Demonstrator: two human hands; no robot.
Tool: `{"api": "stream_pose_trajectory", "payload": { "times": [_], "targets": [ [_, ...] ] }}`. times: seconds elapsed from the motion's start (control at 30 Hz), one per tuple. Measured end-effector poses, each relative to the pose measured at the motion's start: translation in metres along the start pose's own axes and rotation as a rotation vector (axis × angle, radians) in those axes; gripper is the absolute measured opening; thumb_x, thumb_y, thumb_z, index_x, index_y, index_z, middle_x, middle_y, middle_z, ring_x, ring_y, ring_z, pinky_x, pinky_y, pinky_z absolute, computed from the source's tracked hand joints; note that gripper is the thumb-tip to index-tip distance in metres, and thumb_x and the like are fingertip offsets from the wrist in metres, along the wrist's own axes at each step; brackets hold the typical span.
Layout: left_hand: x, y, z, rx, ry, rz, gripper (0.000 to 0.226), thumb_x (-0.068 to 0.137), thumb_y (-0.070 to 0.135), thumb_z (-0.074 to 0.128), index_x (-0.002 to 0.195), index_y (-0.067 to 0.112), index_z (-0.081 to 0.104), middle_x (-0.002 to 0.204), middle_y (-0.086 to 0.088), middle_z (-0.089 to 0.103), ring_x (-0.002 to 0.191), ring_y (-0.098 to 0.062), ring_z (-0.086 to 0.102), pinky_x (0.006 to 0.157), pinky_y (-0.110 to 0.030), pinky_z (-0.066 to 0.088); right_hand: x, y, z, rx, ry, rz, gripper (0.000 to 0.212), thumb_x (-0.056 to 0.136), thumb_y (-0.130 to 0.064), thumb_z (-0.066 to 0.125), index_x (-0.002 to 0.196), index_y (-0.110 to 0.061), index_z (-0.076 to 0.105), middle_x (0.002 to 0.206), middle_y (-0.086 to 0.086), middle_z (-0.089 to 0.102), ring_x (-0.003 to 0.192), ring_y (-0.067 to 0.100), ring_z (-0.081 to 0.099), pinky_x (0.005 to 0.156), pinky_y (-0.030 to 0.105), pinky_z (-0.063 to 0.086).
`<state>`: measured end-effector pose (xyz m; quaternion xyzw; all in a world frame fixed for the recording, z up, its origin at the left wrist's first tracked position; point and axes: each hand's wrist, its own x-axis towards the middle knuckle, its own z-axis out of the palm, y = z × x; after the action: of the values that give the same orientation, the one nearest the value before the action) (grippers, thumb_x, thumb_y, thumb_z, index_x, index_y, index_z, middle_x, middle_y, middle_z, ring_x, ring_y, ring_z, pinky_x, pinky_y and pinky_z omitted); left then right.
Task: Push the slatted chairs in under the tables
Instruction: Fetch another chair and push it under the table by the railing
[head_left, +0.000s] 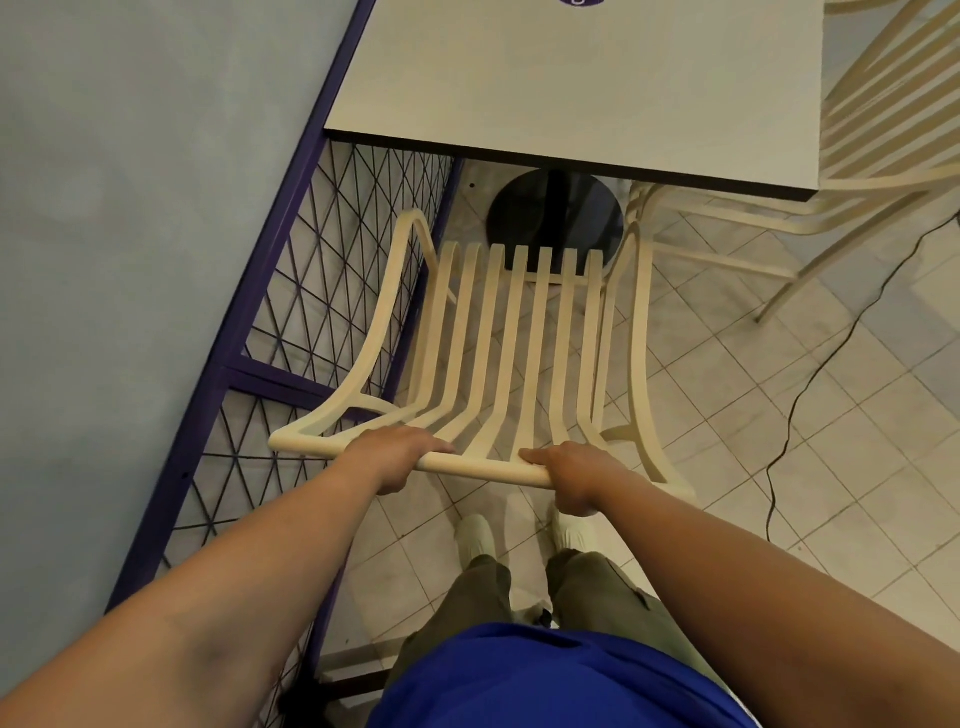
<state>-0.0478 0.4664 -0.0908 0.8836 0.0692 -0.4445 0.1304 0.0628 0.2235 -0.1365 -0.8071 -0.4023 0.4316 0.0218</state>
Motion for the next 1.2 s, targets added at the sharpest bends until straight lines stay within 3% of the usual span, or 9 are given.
{"api": "stream_pose_trajectory", "payload": {
  "times": [0.3, 0.4, 0.57, 0.67, 0.77, 0.93, 1.03, 1.2],
  "targets": [
    [-0.004, -0.008, 0.01, -0.031, 0.038, -0.055, 0.089, 0.085, -0.001, 0.059, 0.147, 0.055, 0.027, 0.135, 0.006, 0.054, 0.109, -0.017, 0.054, 0.079, -0.033, 0.044, -0.005, -0.001, -0.001, 0.034, 0.012, -0.011, 0.075, 0.076, -0.011, 0.068, 0.141, -0.036, 0.041, 0.121, -0.002, 0.059, 0.096, 0.017, 0.054, 0.083, 0.038, 0.05],
    [-0.002, -0.014, 0.009, -0.027, 0.05, -0.044, 0.087, 0.084, 0.001, 0.06, 0.145, 0.057, 0.031, 0.132, 0.007, 0.055, 0.108, -0.017, 0.054, 0.079, -0.033, 0.045, -0.011, 0.004, -0.002, 0.06, 0.012, -0.004, 0.078, 0.077, -0.016, 0.069, 0.144, -0.04, 0.036, 0.125, -0.005, 0.057, 0.1, 0.016, 0.053, 0.085, 0.037, 0.049],
    [0.005, -0.024, 0.007, -0.064, -0.005, 0.019, 0.088, 0.084, 0.0, 0.059, 0.145, 0.056, 0.031, 0.132, 0.007, 0.053, 0.107, -0.016, 0.054, 0.085, -0.036, 0.048, -0.022, 0.011, 0.006, 0.011, 0.055, 0.073, 0.092, 0.078, -0.008, 0.068, 0.147, -0.048, 0.023, 0.125, -0.008, 0.053, 0.09, 0.011, 0.047, 0.074, 0.029, 0.041],
    [0.005, -0.026, 0.008, -0.074, -0.028, 0.047, 0.088, 0.085, -0.001, 0.057, 0.147, 0.055, 0.029, 0.133, 0.006, 0.053, 0.107, -0.016, 0.054, 0.084, -0.035, 0.047, -0.02, 0.007, 0.007, 0.004, 0.068, 0.079, 0.096, 0.08, -0.004, 0.067, 0.148, -0.05, 0.018, 0.127, -0.006, 0.052, 0.093, 0.012, 0.048, 0.08, 0.031, 0.044],
    [0.006, -0.031, 0.011, -0.083, -0.028, 0.055, 0.088, 0.085, -0.002, 0.057, 0.148, 0.053, 0.029, 0.133, 0.004, 0.054, 0.107, -0.017, 0.055, 0.085, -0.036, 0.048, -0.015, 0.005, 0.009, 0.024, 0.044, 0.066, 0.092, 0.081, -0.003, 0.066, 0.147, -0.049, 0.023, 0.132, -0.006, 0.052, 0.103, 0.014, 0.05, 0.089, 0.034, 0.044],
    [0.007, -0.035, 0.013, -0.069, -0.022, 0.053, 0.091, 0.083, -0.003, 0.059, 0.148, 0.054, 0.028, 0.123, 0.005, 0.055, 0.097, -0.014, 0.054, 0.08, -0.035, 0.049, -0.01, 0.004, 0.01, 0.025, 0.018, 0.071, 0.092, 0.081, -0.001, 0.065, 0.147, -0.05, 0.024, 0.131, -0.004, 0.052, 0.102, 0.014, 0.049, 0.089, 0.033, 0.042],
    [0.005, -0.041, 0.01, -0.05, -0.017, 0.057, 0.09, 0.084, -0.002, 0.059, 0.148, 0.053, 0.029, 0.126, 0.004, 0.054, 0.101, -0.016, 0.055, 0.086, -0.038, 0.051, -0.008, -0.003, 0.009, 0.035, 0.025, 0.074, 0.093, 0.081, -0.001, 0.066, 0.146, -0.051, 0.023, 0.131, -0.003, 0.052, 0.103, 0.016, 0.051, 0.089, 0.033, 0.042],
    [0.002, -0.054, 0.008, -0.026, -0.019, 0.06, 0.087, 0.087, -0.003, 0.055, 0.148, 0.054, 0.028, 0.128, 0.004, 0.054, 0.099, -0.015, 0.054, 0.079, -0.032, 0.048, -0.001, -0.015, 0.012, 0.06, -0.001, 0.073, 0.095, 0.08, -0.001, 0.065, 0.146, -0.052, 0.021, 0.13, -0.002, 0.052, 0.104, 0.019, 0.053, 0.092, 0.04, 0.047]
  ]
}}
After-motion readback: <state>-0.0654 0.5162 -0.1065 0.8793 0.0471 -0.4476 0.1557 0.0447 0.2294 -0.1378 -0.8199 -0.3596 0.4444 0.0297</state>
